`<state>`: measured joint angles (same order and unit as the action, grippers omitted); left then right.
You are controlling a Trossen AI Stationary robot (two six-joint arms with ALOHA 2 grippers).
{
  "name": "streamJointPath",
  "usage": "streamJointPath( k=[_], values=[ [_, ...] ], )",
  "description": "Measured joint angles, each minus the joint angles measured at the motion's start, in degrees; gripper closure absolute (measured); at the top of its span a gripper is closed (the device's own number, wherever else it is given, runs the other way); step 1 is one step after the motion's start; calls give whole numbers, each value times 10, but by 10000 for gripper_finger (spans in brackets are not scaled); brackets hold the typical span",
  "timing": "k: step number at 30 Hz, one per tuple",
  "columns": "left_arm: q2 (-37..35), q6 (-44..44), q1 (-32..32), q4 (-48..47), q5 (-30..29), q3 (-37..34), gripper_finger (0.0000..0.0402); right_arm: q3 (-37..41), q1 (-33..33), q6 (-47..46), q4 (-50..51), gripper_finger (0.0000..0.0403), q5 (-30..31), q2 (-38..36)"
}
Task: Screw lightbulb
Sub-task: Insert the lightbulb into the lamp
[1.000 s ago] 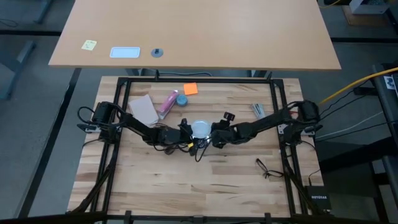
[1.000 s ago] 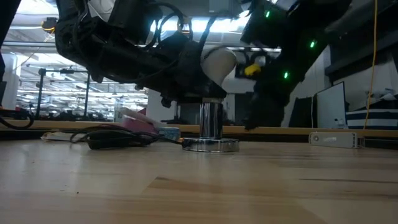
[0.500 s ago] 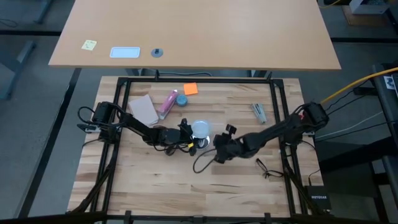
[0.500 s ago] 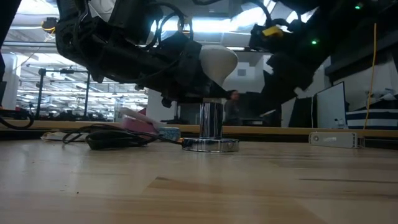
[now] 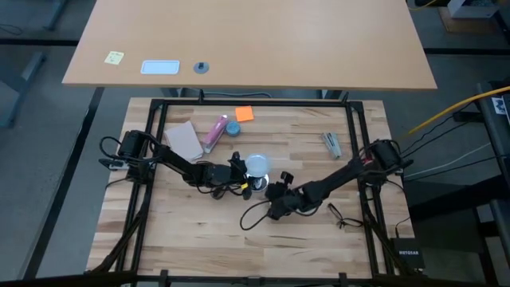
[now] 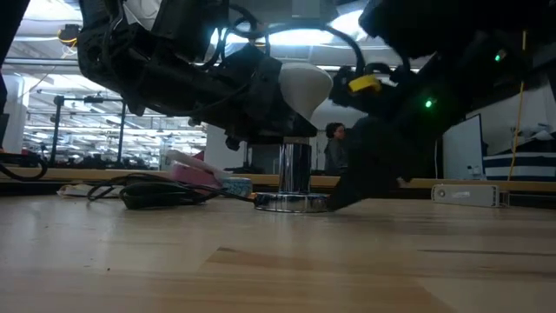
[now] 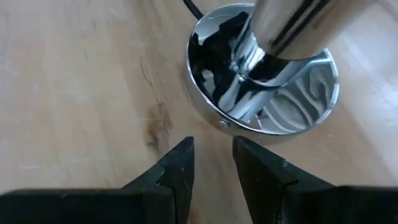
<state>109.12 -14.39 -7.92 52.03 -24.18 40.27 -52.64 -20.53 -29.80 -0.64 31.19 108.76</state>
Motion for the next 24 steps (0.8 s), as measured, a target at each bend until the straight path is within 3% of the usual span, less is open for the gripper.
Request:
streamJointPath(
  k=[15, 24],
  values=[
    [0, 1, 1, -1, -9, 0, 260, -1, 46, -4, 16, 282, 10, 11],
    [0, 2, 2, -1, -11, 0, 260, 1, 68, 49, 38, 282, 43, 2]
  ],
)
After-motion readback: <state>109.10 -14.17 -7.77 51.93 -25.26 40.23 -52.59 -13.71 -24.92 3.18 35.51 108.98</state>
